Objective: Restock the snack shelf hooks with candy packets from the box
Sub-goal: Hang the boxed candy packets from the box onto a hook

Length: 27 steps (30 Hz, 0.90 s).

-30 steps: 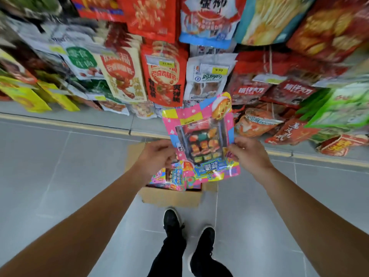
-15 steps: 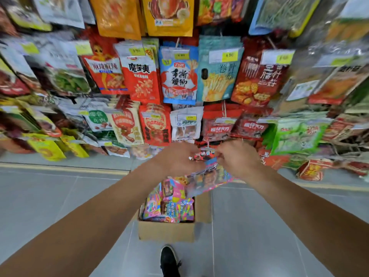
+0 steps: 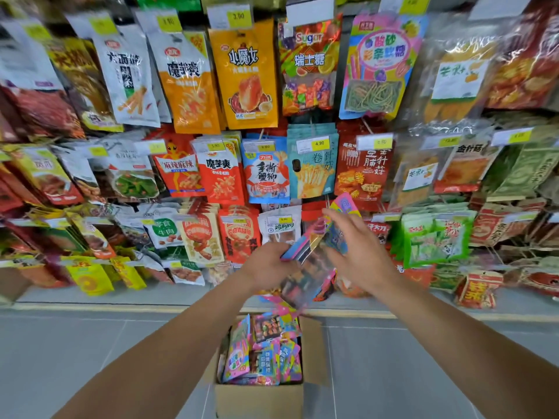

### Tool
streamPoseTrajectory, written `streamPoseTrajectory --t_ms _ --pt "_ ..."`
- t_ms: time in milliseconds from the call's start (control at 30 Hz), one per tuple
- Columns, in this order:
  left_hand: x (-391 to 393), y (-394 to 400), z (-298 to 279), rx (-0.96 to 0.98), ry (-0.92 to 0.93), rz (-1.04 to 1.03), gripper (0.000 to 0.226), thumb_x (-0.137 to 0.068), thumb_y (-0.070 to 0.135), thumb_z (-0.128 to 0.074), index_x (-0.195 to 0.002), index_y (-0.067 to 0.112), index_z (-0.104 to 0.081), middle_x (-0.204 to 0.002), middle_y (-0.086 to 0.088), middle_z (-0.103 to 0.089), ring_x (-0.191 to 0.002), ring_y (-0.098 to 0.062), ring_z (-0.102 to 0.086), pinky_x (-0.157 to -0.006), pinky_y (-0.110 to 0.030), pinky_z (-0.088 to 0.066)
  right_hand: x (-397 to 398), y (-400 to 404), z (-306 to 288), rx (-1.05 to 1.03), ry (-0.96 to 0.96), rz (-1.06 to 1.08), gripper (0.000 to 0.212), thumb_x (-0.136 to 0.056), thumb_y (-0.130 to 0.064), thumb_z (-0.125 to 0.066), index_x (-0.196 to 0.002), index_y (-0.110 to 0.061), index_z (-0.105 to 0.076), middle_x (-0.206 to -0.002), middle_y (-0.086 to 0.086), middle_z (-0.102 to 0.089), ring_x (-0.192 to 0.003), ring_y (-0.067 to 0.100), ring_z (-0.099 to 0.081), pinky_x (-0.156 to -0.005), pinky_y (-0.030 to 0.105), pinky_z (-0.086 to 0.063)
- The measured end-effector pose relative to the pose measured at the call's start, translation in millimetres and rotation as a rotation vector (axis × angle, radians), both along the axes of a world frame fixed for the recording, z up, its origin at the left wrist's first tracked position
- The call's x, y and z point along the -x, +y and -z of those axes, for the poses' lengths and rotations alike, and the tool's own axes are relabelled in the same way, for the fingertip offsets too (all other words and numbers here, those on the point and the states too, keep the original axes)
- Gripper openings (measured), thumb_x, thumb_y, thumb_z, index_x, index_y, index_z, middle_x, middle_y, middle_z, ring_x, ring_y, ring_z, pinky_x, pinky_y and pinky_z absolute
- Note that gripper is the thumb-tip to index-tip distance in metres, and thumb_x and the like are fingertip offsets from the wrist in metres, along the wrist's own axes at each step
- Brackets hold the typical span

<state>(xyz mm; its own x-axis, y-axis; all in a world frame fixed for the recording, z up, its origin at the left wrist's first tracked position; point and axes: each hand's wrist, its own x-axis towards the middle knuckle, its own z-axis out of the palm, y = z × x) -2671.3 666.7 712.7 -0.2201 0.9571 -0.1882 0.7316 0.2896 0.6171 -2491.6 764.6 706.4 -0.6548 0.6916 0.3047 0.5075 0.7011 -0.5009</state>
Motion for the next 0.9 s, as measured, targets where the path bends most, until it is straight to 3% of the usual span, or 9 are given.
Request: streamPoseTrajectory --t_ms 133,267,333,400,500,600,700,767,900 --pt "-0.5 -8.3 -13.0 -0.067 -0.086 -0.037 0.031 -0.094 0.020 -0.059 -0.065 0.023 -0.047 -0.058 0.005 -0.044 -0.051 -0.009 -0.041 -0.048 -0.023 -0.030 -3.8 -4.7 -12.1 0.091 0.206 0.053 0.068 -0.086 -0.020 -0.065 -0.144 -0.041 -0.036 -0.123 -0.008 -0.047 -0.102 0.016 -0.058 -0.086 0.038 -0.049" --pt "5.3 -16.9 -22.3 -0.208 -0.417 -0.216 0.015 -0.093 0.016 -0.061 -0.079 0.010 -0.061 -0.066 -0.003 -0.050 -0.059 -0.015 -0.043 -0.053 -0.024 -0.034 -8.6 -0.9 -22.2 0.186 0.365 0.189 0.064 -0.083 -0.020 -0.070 -0.137 -0.043 -0.044 -0.111 -0.007 -0.055 -0.073 0.005 -0.058 -0.077 0.033 -0.052" --pt "5.7 -19.6 -28.9 -0.289 -0.601 -0.290 0.013 -0.094 0.011 -0.059 -0.083 0.007 -0.065 -0.067 0.000 -0.060 -0.063 -0.013 -0.055 -0.055 -0.018 -0.042 -10.0 0.1 -27.2 0.319 0.400 0.275 0.063 -0.084 -0.026 -0.073 -0.139 -0.036 -0.043 -0.118 -0.004 -0.056 -0.075 0.001 -0.059 -0.070 0.022 -0.049" --pt "4.1 -20.5 -35.4 -0.335 -0.782 -0.324 0.013 -0.095 0.008 -0.059 -0.085 0.011 -0.067 -0.064 0.011 -0.067 -0.062 -0.001 -0.063 -0.055 -0.012 -0.046 -8.9 -0.7 -31.8 0.538 0.448 0.299 0.068 -0.081 -0.038 -0.075 -0.140 -0.034 -0.042 -0.125 -0.006 -0.055 -0.087 0.003 -0.062 -0.074 0.021 -0.050" --pt "2.1 -17.6 -45.3 -0.344 -0.964 -0.366 0.005 -0.091 0.011 -0.065 -0.090 0.012 -0.069 -0.074 0.008 -0.071 -0.081 -0.007 -0.066 -0.069 -0.020 -0.052 -5.7 0.1 -38.3 0.835 0.597 0.216 0.061 -0.063 -0.059 -0.080 -0.118 -0.038 -0.063 -0.119 -0.007 -0.068 -0.108 0.019 -0.065 -0.100 0.050 -0.048" --pt "0.1 -12.8 -56.7 -0.381 -0.991 -0.357 0.007 -0.093 0.011 -0.063 -0.089 0.012 -0.069 -0.076 0.002 -0.069 -0.083 -0.017 -0.063 -0.071 -0.028 -0.053 -2.2 -5.2 -59.4 0.947 0.710 0.067 0.026 -0.077 -0.034 -0.074 -0.101 -0.023 -0.074 -0.108 0.001 -0.074 -0.110 0.026 -0.066 -0.104 0.055 -0.043" --pt "-5.4 -6.1 -70.5 -0.421 -0.924 -0.349 0.006 -0.093 0.012 -0.062 -0.091 0.011 -0.068 -0.086 -0.002 -0.068 -0.085 -0.015 -0.062 -0.076 -0.026 -0.049 -2.9 -5.1 -80.5 0.812 0.708 0.063 0.007 -0.086 -0.011 -0.070 -0.090 -0.017 -0.073 -0.088 -0.005 -0.077 -0.091 0.012 -0.070 -0.091 0.036 -0.050" --pt "-6.6 -0.6 -79.6 -0.437 -0.862 -0.328 0.008 -0.094 0.014 -0.061 -0.094 0.008 -0.067 -0.089 -0.002 -0.067 -0.083 -0.012 -0.063 -0.074 -0.022 -0.047 -3.4 -2.7 -94.2 0.742 0.703 0.071 0.013 -0.088 -0.006 -0.068 -0.086 -0.019 -0.069 -0.081 -0.008 -0.075 -0.086 0.009 -0.069 -0.085 0.029 -0.047" --pt "-1.5 15.6 -110.7 -0.487 -0.799 -0.294 0.021 -0.094 0.015 -0.062 -0.105 -0.004 -0.066 -0.099 -0.012 -0.065 -0.092 -0.022 -0.060 -0.085 -0.033 -0.046 -0.3 13.7 -125.5 0.701 0.717 0.026 0.015 -0.090 -0.005 -0.065 -0.092 -0.019 -0.066 -0.085 -0.009 -0.071 -0.081 0.003 -0.066 -0.070 0.016 -0.046"
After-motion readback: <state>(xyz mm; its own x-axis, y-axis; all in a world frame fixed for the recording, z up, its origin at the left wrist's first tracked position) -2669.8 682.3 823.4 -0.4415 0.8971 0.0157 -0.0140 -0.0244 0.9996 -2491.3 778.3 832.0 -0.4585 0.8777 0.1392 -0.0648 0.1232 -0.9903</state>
